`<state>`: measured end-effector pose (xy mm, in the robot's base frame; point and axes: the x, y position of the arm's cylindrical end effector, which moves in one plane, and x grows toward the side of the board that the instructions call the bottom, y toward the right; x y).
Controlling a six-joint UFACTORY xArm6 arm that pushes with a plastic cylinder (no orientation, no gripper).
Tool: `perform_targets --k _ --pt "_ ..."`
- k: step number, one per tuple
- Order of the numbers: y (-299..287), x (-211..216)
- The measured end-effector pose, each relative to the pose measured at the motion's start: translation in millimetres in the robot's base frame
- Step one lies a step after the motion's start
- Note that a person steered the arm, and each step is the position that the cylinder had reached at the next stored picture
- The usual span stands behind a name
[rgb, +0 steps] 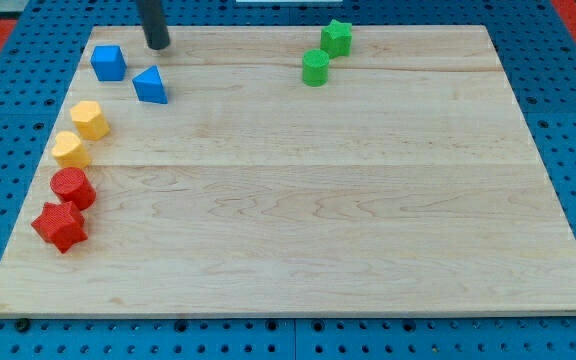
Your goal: Move the blue triangle to the center of the board
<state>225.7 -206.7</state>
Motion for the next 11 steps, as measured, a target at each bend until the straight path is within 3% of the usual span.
perform_targets --k 1,2,6,8,11 --pt "-40 48" --pt "-15 78" --pt "103 103" --pt "103 153" --pt "138 158"
